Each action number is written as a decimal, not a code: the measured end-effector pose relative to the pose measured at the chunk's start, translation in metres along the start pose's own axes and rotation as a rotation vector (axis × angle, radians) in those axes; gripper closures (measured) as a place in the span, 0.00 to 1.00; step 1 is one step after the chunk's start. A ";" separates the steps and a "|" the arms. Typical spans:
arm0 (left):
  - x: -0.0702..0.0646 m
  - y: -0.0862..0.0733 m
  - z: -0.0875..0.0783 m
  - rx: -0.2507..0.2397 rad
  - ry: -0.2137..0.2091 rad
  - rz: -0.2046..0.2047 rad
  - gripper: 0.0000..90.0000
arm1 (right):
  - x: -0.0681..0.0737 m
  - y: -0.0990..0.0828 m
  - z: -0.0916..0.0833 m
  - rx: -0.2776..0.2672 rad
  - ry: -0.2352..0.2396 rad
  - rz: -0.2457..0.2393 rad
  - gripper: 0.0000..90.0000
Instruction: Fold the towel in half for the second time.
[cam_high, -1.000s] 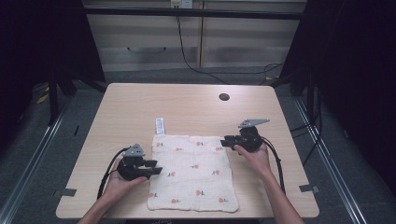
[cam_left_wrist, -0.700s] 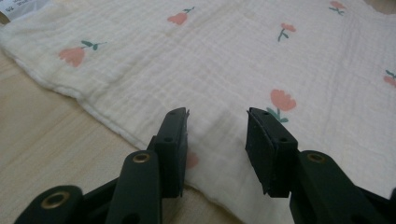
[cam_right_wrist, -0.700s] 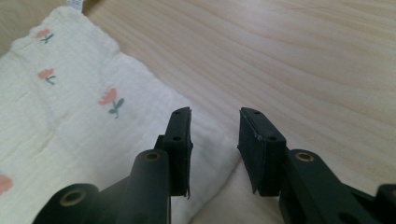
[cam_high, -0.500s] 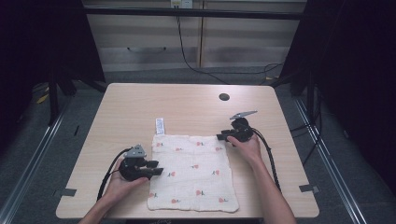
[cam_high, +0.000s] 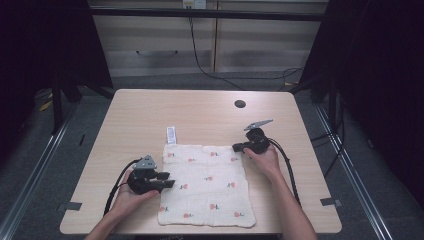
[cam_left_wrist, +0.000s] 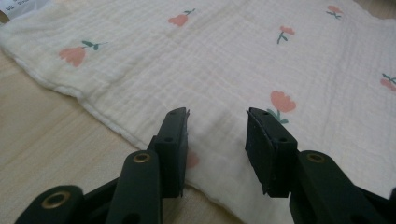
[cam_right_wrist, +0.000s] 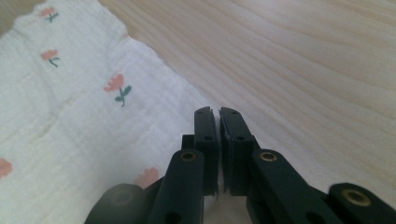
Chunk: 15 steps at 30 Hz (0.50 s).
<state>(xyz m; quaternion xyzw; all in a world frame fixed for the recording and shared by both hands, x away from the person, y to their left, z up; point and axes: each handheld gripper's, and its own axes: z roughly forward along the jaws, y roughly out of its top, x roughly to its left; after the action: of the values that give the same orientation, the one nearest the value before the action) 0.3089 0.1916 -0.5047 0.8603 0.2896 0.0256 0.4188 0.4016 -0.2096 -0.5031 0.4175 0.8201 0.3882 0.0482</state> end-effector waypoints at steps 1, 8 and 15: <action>0.000 0.000 0.000 0.003 0.005 -0.001 0.65 | -0.001 0.000 -0.001 -0.008 -0.008 0.003 0.97; 0.000 0.002 -0.001 -0.001 0.021 -0.009 0.66 | 0.003 0.001 -0.009 -0.027 0.009 -0.013 0.97; 0.018 0.038 -0.005 -0.074 0.059 -0.058 0.63 | 0.005 0.002 -0.010 -0.046 0.016 -0.018 0.98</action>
<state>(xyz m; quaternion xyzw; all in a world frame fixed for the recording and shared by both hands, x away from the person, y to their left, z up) 0.3401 0.1865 -0.4770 0.8343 0.3256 0.0494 0.4422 0.3954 -0.2112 -0.4940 0.4058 0.8150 0.4099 0.0550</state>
